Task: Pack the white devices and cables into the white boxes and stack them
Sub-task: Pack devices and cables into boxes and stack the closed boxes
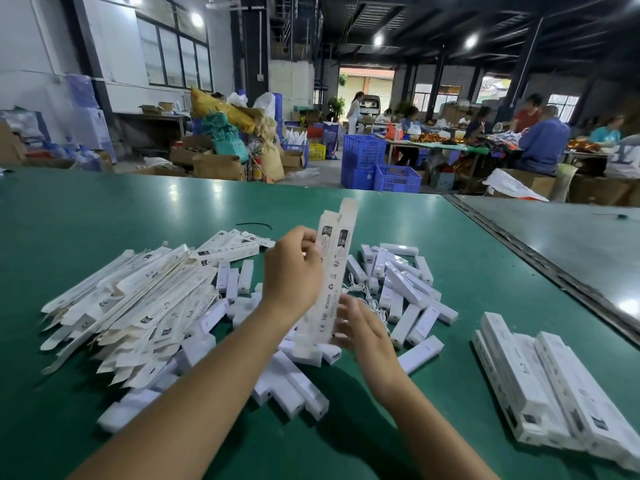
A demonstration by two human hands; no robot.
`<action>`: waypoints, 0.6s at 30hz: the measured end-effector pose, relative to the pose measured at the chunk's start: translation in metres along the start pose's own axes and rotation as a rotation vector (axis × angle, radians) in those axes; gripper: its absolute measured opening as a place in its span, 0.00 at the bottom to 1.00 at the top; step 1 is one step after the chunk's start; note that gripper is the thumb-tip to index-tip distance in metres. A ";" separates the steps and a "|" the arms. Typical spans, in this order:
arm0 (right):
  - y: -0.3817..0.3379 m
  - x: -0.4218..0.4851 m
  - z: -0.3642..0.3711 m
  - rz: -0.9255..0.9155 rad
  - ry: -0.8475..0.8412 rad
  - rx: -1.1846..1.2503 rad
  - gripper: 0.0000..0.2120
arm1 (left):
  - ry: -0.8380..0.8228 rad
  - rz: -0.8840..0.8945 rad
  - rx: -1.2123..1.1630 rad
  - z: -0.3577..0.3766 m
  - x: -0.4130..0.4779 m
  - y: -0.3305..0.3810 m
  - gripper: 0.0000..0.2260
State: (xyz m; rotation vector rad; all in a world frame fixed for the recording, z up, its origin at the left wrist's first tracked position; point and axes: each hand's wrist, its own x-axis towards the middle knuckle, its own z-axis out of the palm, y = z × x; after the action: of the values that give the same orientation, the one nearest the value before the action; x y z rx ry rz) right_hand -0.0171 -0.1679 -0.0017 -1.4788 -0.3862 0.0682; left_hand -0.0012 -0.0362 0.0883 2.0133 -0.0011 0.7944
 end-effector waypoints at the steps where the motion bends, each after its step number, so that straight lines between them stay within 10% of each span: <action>1: -0.002 -0.002 -0.001 0.076 -0.062 0.118 0.20 | -0.004 -0.043 -0.085 0.003 -0.005 -0.002 0.06; 6: -0.011 -0.006 -0.011 0.318 -0.280 0.529 0.26 | -0.012 -0.263 -0.444 0.010 -0.023 -0.019 0.09; 10: -0.009 -0.009 -0.020 0.260 -0.248 0.317 0.26 | -0.040 -0.376 -0.668 0.012 -0.039 -0.034 0.03; 14: -0.009 -0.012 -0.024 0.172 -0.189 -0.042 0.29 | -0.112 -0.407 -0.846 0.007 -0.052 -0.045 0.30; 18: -0.015 -0.015 -0.020 0.157 -0.200 -0.171 0.17 | -0.050 -0.397 -0.910 0.001 -0.058 -0.055 0.25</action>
State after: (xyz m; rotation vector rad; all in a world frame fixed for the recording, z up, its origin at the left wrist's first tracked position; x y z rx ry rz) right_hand -0.0284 -0.1932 0.0093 -1.6763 -0.4447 0.3169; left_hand -0.0297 -0.0234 0.0147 1.1126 0.0071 0.3720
